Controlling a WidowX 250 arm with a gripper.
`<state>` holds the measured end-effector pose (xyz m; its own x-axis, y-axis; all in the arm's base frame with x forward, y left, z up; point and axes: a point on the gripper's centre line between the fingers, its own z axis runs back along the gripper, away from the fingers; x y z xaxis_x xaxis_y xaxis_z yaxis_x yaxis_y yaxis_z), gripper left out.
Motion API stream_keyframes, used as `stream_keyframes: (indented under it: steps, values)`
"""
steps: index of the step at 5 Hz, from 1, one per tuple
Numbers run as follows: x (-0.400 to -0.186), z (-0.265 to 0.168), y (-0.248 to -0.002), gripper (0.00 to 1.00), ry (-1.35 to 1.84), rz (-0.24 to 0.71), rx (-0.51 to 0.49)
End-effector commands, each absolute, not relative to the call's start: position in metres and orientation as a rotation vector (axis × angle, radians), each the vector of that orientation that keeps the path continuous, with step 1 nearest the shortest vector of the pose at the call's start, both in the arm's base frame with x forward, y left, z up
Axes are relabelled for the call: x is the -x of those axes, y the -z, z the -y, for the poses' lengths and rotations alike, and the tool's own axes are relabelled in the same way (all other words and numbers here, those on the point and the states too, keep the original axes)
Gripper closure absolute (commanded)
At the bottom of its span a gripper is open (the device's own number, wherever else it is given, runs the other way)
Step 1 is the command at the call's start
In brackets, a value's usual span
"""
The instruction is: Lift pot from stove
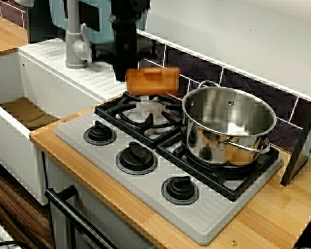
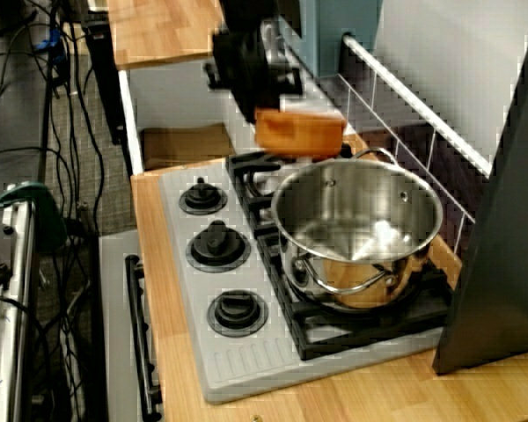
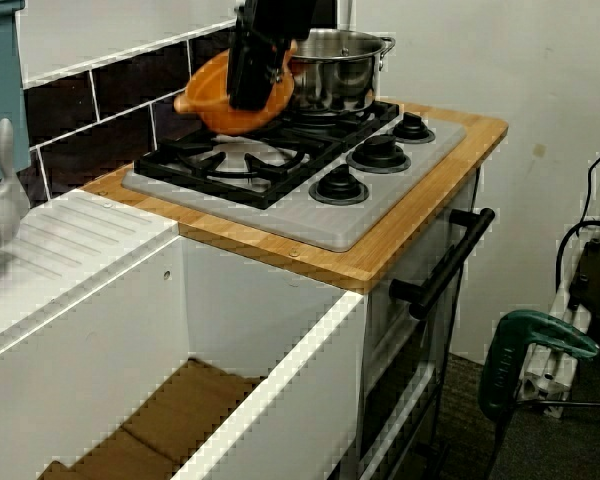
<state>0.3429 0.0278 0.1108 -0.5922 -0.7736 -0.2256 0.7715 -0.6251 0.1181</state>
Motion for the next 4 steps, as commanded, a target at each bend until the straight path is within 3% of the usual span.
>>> stream_keyframes:
  steps: [1,3,4]
  values:
    - [-0.327,-0.02,-0.178,1.0,2.2,0.027,-0.556]
    - [-0.315,-0.007,-0.211,1.0,2.158,-0.04,-0.757]
    - [-0.313,-0.003,-0.233,1.0,2.132,-0.026,-0.815]
